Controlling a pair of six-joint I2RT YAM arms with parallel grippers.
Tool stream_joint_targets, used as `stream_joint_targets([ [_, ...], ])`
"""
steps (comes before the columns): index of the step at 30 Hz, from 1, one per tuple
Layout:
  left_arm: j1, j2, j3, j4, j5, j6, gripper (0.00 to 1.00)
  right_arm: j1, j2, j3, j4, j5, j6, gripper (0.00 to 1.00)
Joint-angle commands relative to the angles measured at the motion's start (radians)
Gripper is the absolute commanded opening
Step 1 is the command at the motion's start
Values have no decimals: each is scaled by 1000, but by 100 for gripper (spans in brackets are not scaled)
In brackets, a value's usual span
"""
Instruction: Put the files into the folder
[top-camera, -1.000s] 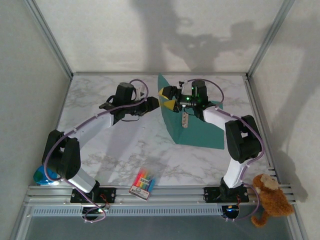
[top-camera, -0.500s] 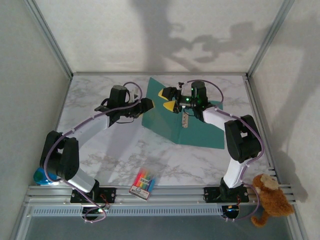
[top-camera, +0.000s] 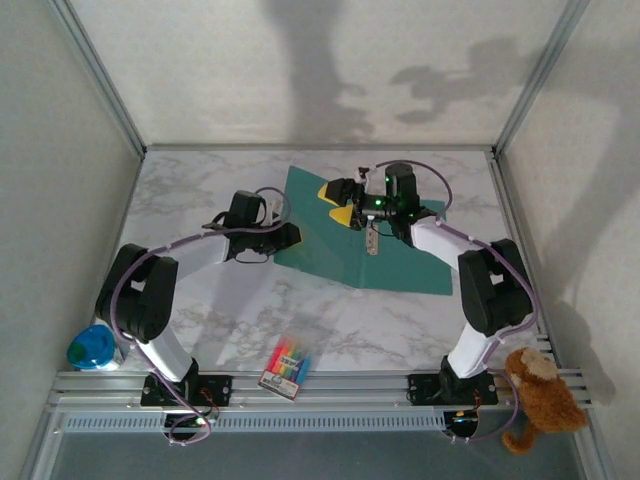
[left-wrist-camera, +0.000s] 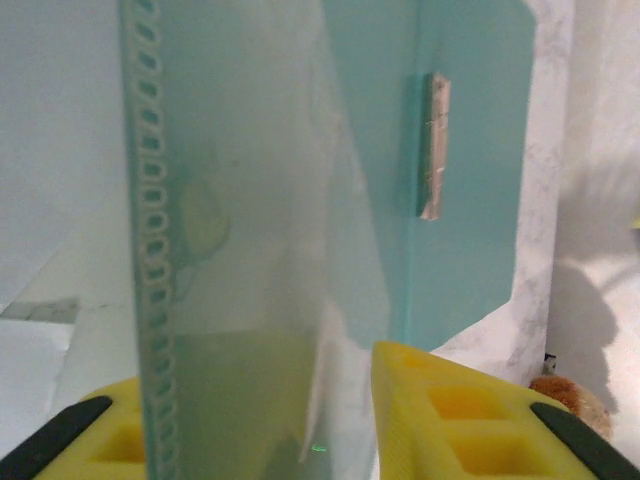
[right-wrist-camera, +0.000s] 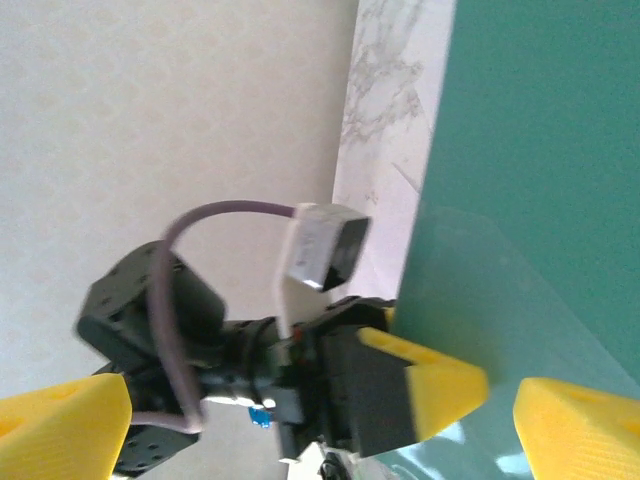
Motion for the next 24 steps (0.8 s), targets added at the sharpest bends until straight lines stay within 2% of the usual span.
stream_joint_targets([
  [1, 9, 46, -33, 55, -2, 34, 27, 8, -75, -20, -75, -2, -77, 99],
  [5, 8, 42, -87, 119, -14, -4, 25, 6, -128, -45, -128, 14, -115, 99],
  [11, 23, 18, -127, 126, -55, -15, 24, 3, -188, -106, -157, 27, -135, 99],
  [15, 29, 1, -126, 101, -75, -1, 41, -3, -215, -135, -182, 25, -153, 99],
  [24, 40, -69, -111, -10, -154, 25, 54, -7, -254, -151, -217, 42, -176, 99],
])
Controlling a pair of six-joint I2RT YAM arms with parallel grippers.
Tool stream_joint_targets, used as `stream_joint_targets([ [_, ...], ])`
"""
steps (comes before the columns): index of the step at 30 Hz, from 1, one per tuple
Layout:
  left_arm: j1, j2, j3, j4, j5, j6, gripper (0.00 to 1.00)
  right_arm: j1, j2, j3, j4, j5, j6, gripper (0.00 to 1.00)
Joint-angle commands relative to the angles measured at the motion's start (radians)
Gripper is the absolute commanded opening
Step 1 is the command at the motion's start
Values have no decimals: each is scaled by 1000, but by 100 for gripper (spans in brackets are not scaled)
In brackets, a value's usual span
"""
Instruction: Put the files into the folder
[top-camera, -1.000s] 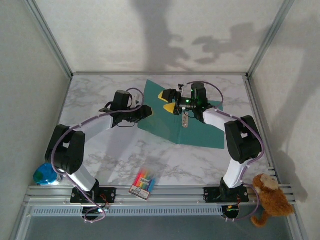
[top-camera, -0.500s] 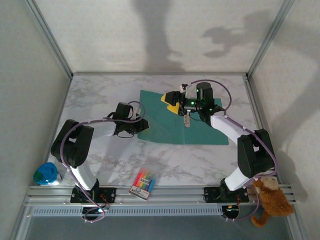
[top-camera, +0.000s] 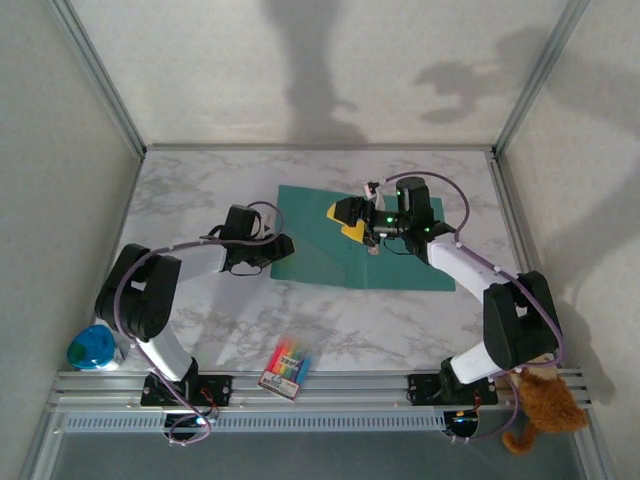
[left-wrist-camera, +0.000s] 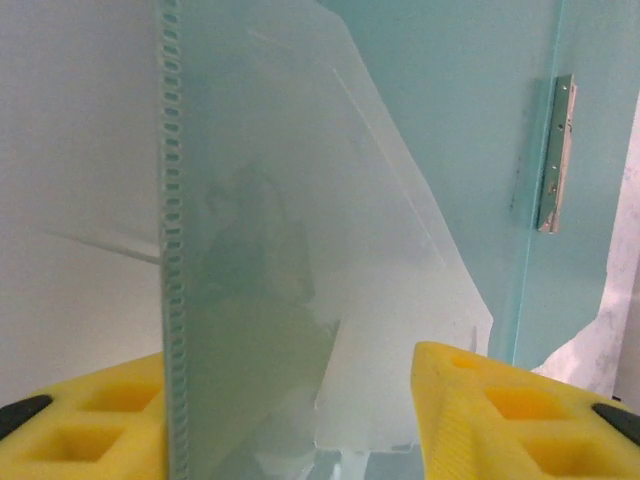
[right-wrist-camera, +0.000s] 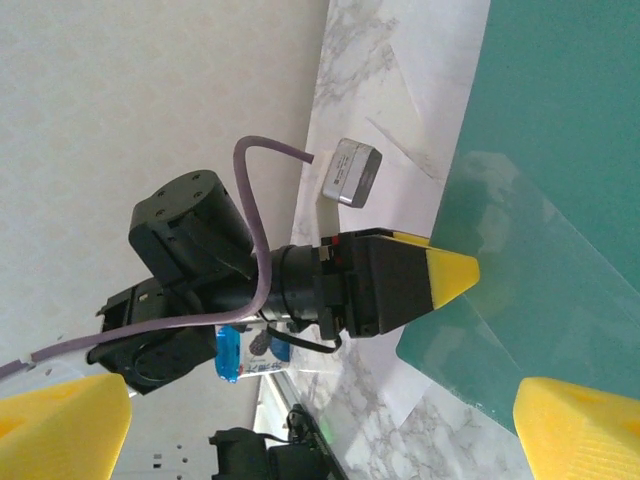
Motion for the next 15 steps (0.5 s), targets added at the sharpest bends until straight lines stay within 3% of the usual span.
stream_joint_targets([
  [1, 12, -75, 2, -65, -63, 24, 57, -5, -36, -9, -27, 11, -31, 99],
  [15, 95, -404, -123, -180, -192, -29, 67, 32, -3, 15, -84, 12, -50, 99],
])
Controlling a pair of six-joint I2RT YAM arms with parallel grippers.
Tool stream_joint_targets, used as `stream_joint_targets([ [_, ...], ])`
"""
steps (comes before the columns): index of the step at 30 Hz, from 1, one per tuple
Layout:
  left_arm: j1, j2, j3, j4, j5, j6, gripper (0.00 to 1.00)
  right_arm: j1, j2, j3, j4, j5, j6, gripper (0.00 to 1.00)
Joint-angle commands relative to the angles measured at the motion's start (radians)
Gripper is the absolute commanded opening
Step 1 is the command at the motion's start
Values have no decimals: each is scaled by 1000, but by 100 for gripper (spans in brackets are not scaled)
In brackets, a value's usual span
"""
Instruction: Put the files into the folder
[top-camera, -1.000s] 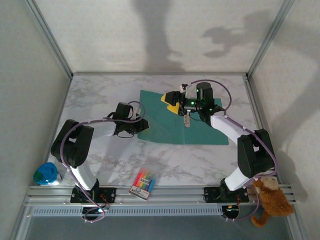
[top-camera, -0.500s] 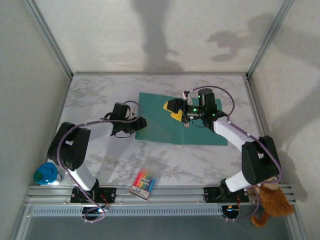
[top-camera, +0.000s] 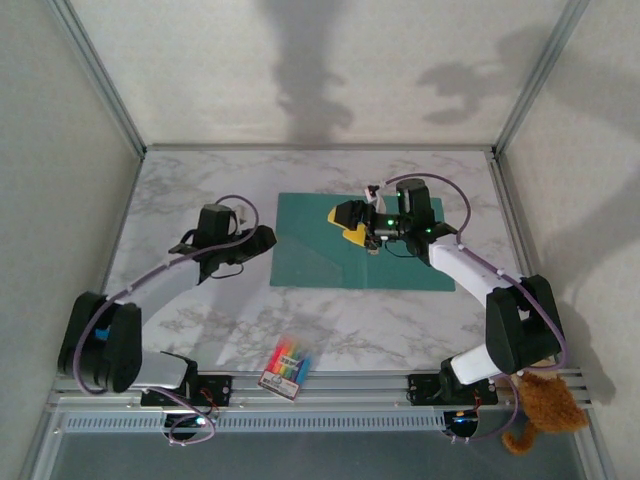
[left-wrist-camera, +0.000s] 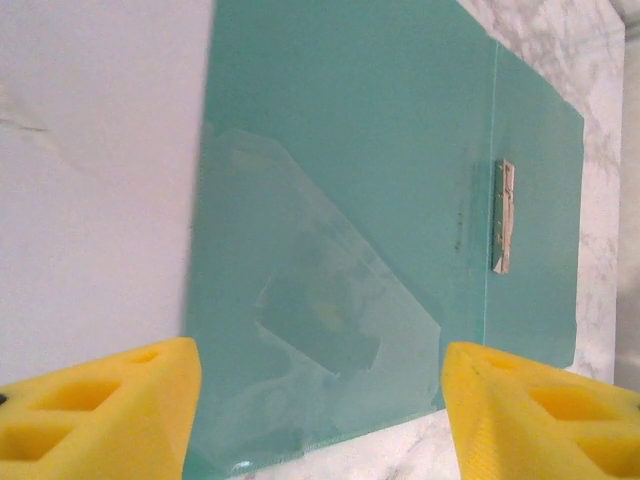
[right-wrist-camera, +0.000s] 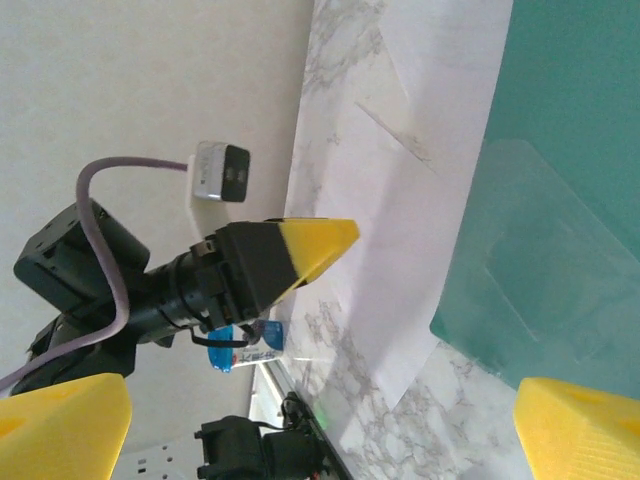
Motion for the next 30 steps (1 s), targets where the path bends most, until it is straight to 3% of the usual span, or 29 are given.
stream_joint_targets([
  [1, 31, -89, -31, -100, -86, -31, 68, 32, 31, 34, -24, 8, -30, 99],
  [8, 80, -261, -121, -208, -143, -73, 78, 101, 193, 208, -74, 20, -91, 98],
  [19, 148, -418, -278, -259, -358, -157, 89, 285, 608, 650, -230, 21, -158, 92],
  [23, 200, -406, -361, -185, -341, -192, 89, 330, 708, 787, -317, 38, -205, 91],
  [30, 260, -386, -445, -73, -311, -191, 88, 386, 801, 855, -344, 60, -234, 91],
])
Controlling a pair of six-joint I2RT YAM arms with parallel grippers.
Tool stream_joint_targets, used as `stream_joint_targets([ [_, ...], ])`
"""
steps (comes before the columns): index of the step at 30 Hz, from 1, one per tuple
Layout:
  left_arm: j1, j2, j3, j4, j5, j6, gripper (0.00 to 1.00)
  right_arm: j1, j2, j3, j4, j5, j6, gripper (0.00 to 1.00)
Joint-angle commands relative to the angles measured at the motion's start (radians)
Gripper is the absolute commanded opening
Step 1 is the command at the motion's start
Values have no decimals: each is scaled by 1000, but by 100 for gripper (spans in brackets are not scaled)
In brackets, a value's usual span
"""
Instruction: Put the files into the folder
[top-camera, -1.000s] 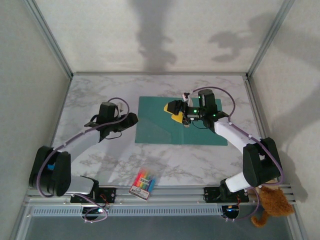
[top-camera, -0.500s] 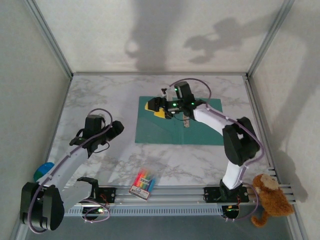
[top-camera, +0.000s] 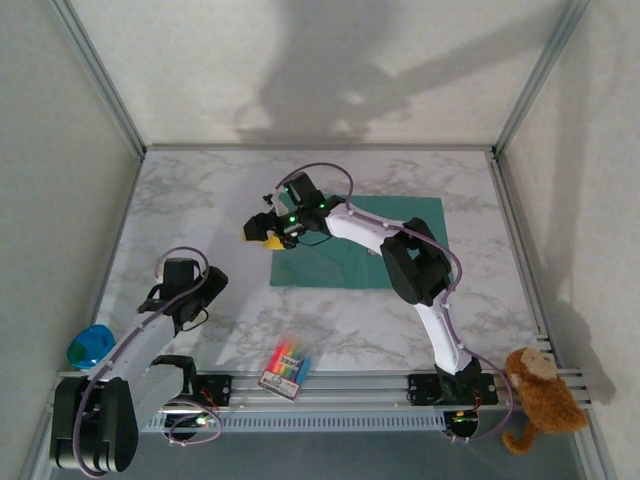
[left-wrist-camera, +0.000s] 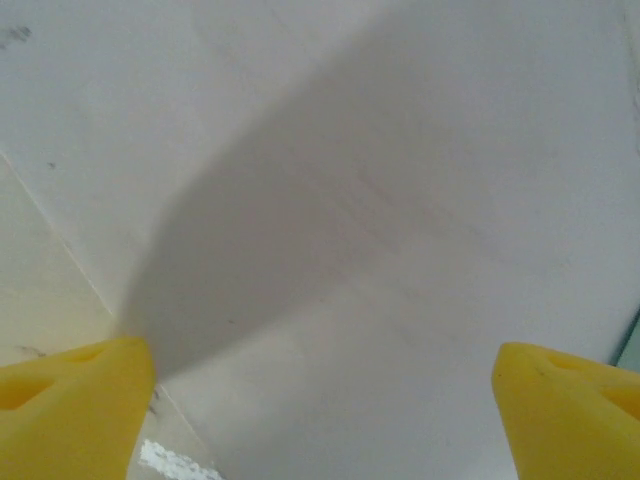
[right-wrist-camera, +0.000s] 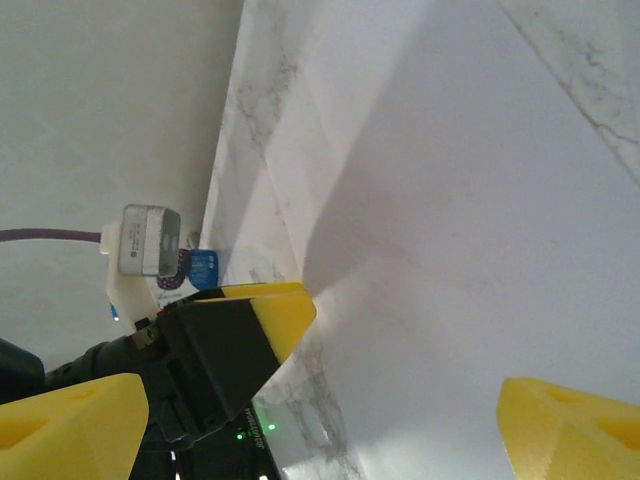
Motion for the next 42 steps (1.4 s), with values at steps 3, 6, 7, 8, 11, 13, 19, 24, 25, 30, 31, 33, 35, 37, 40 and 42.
stream_joint_targets([
  [3, 23, 11, -38, 96, -33, -6, 88, 39, 65, 65, -55, 23, -55, 91],
  [6, 44, -13, -49, 89, -66, 3, 89, 56, 109, 104, -69, 20, -67, 90],
  [7, 53, -28, -57, 92, -81, 6, 90, 61, 126, 122, -80, 21, -72, 90],
  [8, 65, -37, -66, 101, -89, 11, 91, 64, 140, 139, -88, 22, -77, 90],
  [11, 113, -43, -77, 140, -75, 37, 91, 69, 172, 174, -103, 24, -80, 90],
  [13, 135, -34, -64, 163, -58, 51, 91, 70, 187, 193, -116, 21, -84, 90],
  [19, 170, 40, -59, 239, -9, 29, 91, 75, 195, 196, -141, 40, -97, 90],
  [24, 194, 76, -32, 248, 1, 41, 91, 81, 187, 154, -121, 60, -77, 90],
  [25, 203, 86, -23, 248, 7, 46, 91, 85, 184, 142, -111, 64, -70, 90],
  [30, 246, 125, 21, 243, 23, 67, 91, 104, 168, 98, -85, 78, -37, 90],
  [31, 254, 135, 32, 239, 29, 71, 91, 107, 163, 92, -86, 81, -31, 90],
  [33, 266, 155, 57, 231, 35, 81, 92, 113, 151, 70, -75, 83, -19, 90],
  [35, 283, 171, 75, 225, 42, 87, 92, 116, 141, 50, -61, 86, -6, 90],
  [37, 302, 190, 89, 222, 56, 92, 93, 123, 138, 40, -58, 87, 3, 90],
  [40, 324, 225, 109, 214, 69, 102, 93, 141, 139, 40, -69, 86, 15, 90],
  [42, 337, 245, 117, 211, 78, 111, 93, 154, 132, 36, -72, 90, 22, 90],
])
